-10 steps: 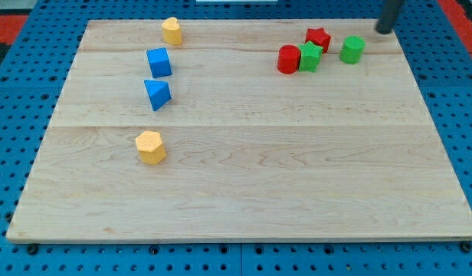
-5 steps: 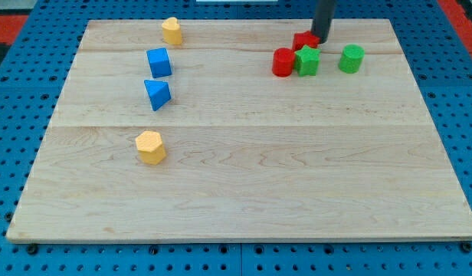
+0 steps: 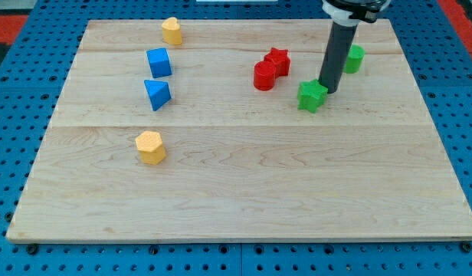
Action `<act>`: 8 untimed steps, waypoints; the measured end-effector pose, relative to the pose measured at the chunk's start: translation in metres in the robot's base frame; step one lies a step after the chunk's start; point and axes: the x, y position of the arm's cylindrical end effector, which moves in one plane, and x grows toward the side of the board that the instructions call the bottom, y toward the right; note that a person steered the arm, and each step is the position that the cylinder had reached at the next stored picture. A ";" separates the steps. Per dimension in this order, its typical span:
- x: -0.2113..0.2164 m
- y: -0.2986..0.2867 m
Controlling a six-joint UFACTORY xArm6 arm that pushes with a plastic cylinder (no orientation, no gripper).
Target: Move the green star towards the bottom right
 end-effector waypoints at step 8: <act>0.089 -0.024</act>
